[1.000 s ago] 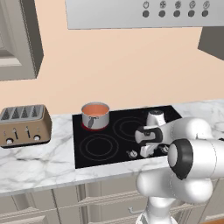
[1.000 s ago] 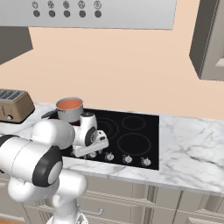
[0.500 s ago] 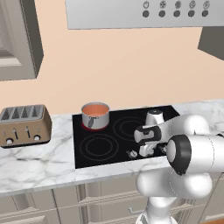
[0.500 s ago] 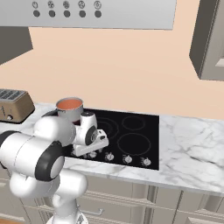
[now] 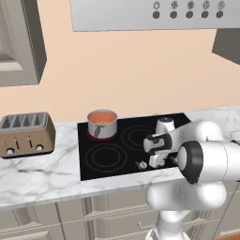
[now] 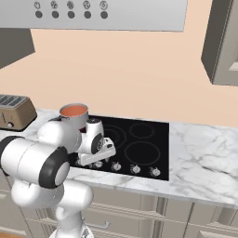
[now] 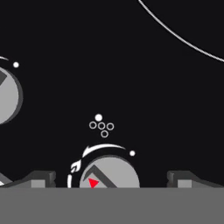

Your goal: Wait until the marinara sauce is simmered to a deep red color and then turn off the stove.

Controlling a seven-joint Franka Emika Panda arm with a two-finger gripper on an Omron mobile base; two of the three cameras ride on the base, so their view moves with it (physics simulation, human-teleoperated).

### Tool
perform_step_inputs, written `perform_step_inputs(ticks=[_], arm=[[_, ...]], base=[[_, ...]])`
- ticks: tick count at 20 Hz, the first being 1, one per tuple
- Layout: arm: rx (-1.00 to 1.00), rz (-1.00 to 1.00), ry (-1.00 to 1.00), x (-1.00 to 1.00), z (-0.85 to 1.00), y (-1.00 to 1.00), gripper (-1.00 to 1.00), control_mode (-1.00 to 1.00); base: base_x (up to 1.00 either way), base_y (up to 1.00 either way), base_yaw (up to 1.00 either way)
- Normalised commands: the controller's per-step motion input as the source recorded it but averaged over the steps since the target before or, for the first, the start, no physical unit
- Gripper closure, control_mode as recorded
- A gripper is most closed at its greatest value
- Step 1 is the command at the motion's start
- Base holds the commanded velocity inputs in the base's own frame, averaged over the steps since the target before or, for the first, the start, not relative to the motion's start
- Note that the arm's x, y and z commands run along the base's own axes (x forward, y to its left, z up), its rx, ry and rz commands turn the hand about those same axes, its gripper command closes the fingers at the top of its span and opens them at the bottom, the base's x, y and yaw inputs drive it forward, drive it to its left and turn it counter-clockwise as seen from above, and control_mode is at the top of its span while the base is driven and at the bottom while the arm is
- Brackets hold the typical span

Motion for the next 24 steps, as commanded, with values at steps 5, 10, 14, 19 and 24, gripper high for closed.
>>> perform_step_inputs(ticks=[5, 10, 14, 19, 24], arm=[[0.0, 0.0, 0.0, 0.0, -0.22, 0.0, -1.0, -1.0], [0.0, 0.0, 0.0, 0.0, -0.05, 0.0, -1.0, -1.0], [0.0, 0.0, 0.0, 0.0, 0.0, 0.0, 1.0, -1.0], [0.0, 0.0, 0.0, 0.0, 0.0, 0.0, 1.0, -1.0], [0.0, 0.0, 0.0, 0.0, 0.0, 0.0, 1.0, -1.0]], base=[[0.0, 0.0, 0.0], [0.0, 0.0, 0.0], [0.0, 0.0, 0.0], [0.0, 0.0, 0.0], [0.0, 0.0, 0.0]])
